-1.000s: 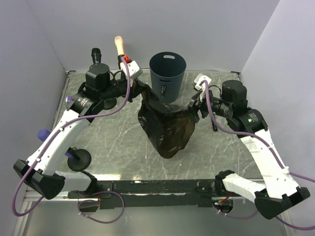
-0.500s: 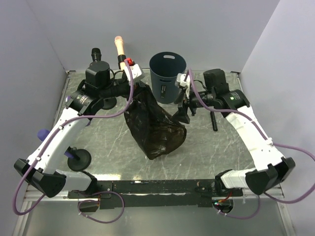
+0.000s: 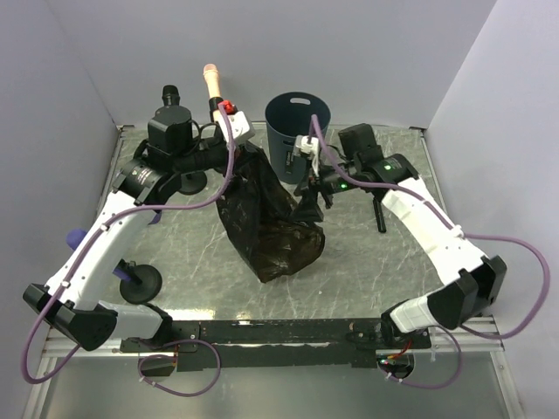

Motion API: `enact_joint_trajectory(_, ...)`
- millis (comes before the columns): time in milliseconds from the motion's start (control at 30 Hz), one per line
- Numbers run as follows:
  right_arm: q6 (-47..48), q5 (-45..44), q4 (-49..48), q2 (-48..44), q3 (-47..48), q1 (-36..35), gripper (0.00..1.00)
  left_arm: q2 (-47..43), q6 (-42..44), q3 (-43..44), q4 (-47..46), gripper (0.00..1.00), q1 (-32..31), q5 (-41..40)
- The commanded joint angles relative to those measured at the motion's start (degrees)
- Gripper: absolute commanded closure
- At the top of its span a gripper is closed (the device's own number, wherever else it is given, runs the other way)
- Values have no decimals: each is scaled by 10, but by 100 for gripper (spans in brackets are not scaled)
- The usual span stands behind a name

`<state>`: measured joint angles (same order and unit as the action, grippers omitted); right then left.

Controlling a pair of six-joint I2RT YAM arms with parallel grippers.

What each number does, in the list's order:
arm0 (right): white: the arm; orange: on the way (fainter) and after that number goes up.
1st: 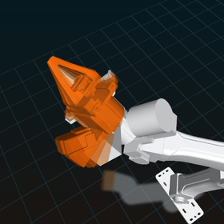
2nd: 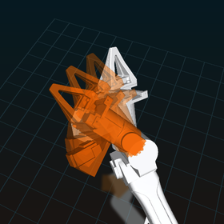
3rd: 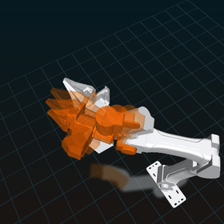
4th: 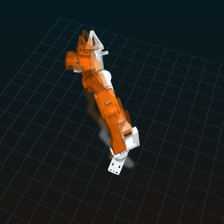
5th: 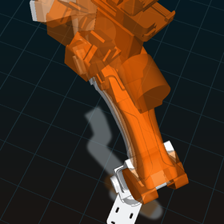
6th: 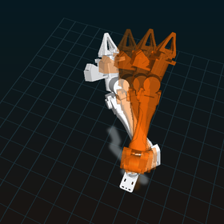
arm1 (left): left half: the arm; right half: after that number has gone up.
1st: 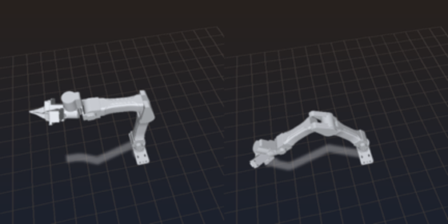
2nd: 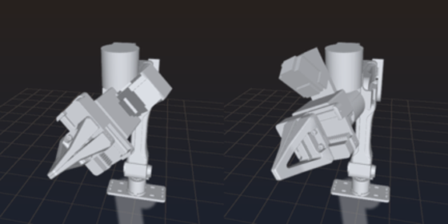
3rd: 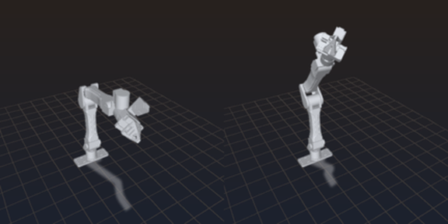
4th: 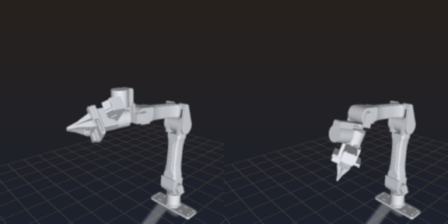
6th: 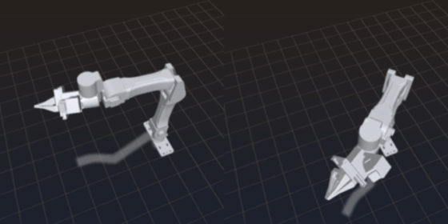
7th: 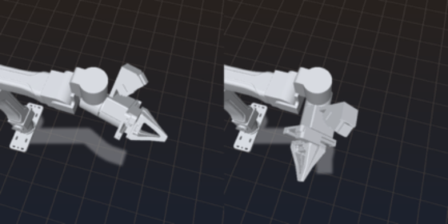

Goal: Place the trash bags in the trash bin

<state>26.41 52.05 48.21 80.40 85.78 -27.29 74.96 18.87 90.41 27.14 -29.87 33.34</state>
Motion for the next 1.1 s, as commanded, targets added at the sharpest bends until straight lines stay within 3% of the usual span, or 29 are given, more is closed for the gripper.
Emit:
enact_joint_trajectory(0, -23, -4, -46, 27, -9, -23, 15, -8, 11, 36, -4, 99, -2, 6)
enact_joint_trajectory(200, -83, -26, -86, 23, -4, -29, 76, -8, -4, 29, -35, 99, -2, -43)
enact_joint_trajectory(233, -87, -27, -88, 19, -6, -30, 87, -12, -3, 12, -60, 95, -1, -50)
enact_joint_trajectory(267, -97, -34, -90, 13, -7, -29, 100, -19, -3, -10, -92, 81, -1, -65)
enact_joint_trajectory(333, -133, -63, -101, 7, -13, -29, 100, -30, -43, -54, -166, 37, -1, -105)
enact_joint_trajectory(467, -180, -96, -97, -2, -8, -29, 100, -48, -174, -66, -190, 2, -1, -190)
enact_joint_trajectory(533, -170, -83, -91, 1, -6, -29, 100, -111, -233, -100, -193, 3, -1, -210)
enact_joint_trajectory(633, -224, -79, -141, -3, -35, -25, 100, -240, -297, -246, -322, 3, -2, -231)
enact_joint_trajectory(733, -310, -78, -201, 4, -47, -24, 100, -269, -248, -259, -211, 3, -11, -149)
enact_joint_trajectory(833, -356, -83, -228, 21, -22, -24, 100, -292, -213, -312, -123, 3, -9, -125)
enact_joint_trajectory(933, -393, -134, -253, 38, -12, -25, 100, -311, -217, -349, -102, 1, -10, -24)
enact_joint_trajectory(1067, -416, -181, -247, 49, -6, -25, 100, -288, -219, -353, -83, 11, -11, 2)
